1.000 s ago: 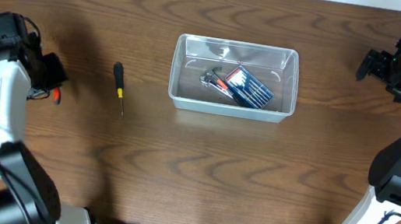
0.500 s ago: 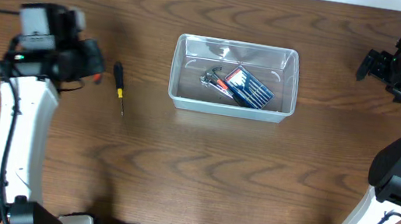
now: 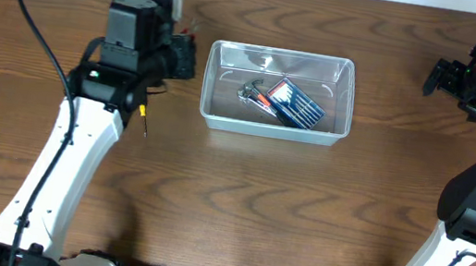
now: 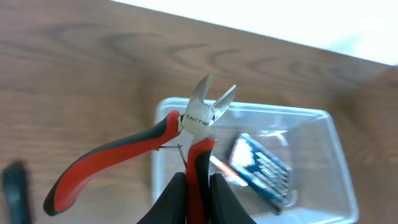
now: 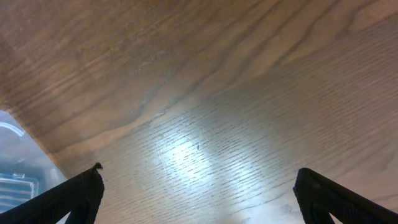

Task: Pack container
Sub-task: 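Lift the pliers and carry them over the container with left gripper, then lower the pliers into the container and open the left gripper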

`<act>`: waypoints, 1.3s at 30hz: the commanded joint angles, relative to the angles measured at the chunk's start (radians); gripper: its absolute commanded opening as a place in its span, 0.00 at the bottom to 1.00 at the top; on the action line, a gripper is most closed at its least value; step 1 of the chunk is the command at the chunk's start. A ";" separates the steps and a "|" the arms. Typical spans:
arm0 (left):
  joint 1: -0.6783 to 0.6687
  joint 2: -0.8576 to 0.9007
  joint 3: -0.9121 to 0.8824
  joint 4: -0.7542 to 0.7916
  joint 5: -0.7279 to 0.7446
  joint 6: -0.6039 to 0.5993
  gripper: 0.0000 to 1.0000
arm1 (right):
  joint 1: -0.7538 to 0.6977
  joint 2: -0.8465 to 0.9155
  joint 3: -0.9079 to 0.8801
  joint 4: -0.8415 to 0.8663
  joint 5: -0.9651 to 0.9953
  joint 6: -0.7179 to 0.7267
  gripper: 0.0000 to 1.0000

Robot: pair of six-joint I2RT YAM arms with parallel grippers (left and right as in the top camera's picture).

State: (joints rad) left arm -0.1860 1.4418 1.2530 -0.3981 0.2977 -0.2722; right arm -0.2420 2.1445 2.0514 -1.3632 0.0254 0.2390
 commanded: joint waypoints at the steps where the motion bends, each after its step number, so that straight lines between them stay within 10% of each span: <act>1: -0.051 0.008 0.000 0.038 0.005 -0.045 0.11 | 0.001 0.001 0.000 0.002 0.000 0.018 0.99; 25: -0.276 0.253 0.000 0.205 0.005 -0.164 0.12 | 0.001 0.001 0.000 0.002 0.000 0.018 0.99; 39: -0.183 0.236 0.030 0.200 0.005 -0.127 0.12 | 0.000 0.001 0.000 0.002 0.000 0.018 0.99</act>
State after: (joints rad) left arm -0.4149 1.6989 1.2533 -0.1982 0.3050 -0.4206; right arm -0.2420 2.1445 2.0514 -1.3632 0.0254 0.2390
